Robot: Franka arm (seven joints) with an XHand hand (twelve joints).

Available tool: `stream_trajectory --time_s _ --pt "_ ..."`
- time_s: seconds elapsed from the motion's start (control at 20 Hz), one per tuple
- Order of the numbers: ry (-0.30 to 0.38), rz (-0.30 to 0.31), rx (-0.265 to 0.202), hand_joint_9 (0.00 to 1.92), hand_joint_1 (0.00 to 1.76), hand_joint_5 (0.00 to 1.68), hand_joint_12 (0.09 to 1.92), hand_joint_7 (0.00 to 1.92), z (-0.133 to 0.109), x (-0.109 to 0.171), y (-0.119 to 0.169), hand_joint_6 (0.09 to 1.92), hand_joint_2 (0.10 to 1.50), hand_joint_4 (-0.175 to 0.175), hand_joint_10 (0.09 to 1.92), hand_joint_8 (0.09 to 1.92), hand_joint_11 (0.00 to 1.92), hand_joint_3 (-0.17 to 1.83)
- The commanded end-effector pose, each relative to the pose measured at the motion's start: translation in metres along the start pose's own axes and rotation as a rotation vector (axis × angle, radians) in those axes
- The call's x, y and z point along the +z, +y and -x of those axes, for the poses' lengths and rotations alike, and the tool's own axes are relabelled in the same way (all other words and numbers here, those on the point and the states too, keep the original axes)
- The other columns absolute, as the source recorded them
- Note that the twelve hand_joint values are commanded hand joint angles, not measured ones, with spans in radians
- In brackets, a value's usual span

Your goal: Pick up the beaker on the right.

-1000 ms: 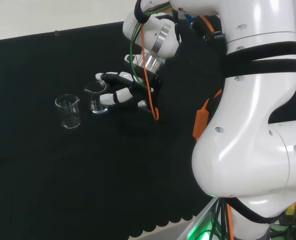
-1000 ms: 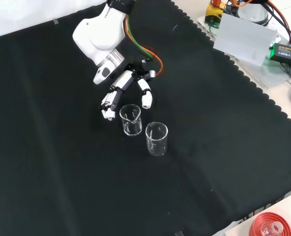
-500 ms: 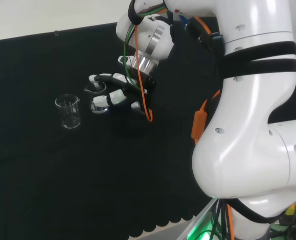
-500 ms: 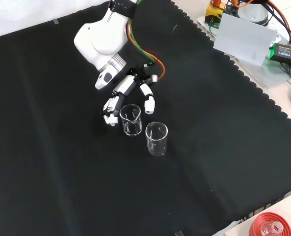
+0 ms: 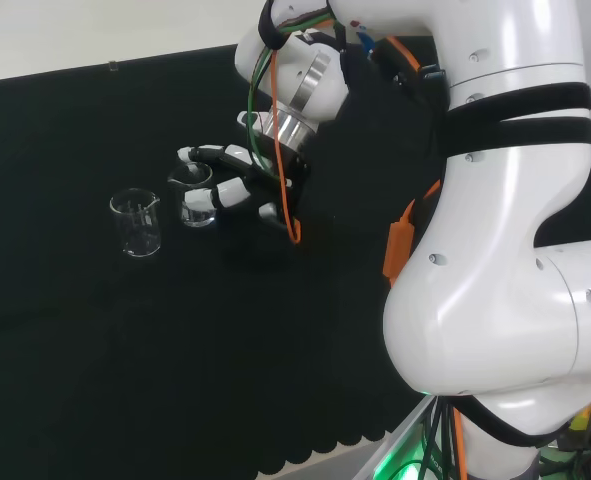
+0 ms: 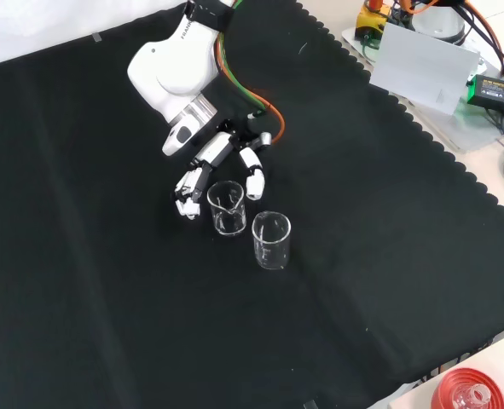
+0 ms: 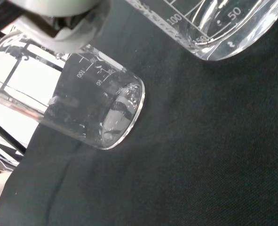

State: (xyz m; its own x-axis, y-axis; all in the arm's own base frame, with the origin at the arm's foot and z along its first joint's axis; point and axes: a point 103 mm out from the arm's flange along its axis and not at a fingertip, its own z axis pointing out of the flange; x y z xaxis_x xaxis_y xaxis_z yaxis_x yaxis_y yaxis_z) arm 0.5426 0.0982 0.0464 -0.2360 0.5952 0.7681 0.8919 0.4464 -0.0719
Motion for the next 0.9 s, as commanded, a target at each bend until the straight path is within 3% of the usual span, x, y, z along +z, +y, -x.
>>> stream_trajectory --time_s 0.05,0.9 --pt "0.01 0.007 -0.001 0.29 0.86 0.34 0.96 0.26 0.0019 -0.0023 -0.0007 0.09 0.49 -0.076 0.66 0.64 0.0 0.62" --pt "0.04 0.014 0.005 0.31 0.88 0.37 0.97 0.28 0.0052 0.003 0.0034 0.09 0.49 -0.074 0.66 0.64 0.0 0.63"
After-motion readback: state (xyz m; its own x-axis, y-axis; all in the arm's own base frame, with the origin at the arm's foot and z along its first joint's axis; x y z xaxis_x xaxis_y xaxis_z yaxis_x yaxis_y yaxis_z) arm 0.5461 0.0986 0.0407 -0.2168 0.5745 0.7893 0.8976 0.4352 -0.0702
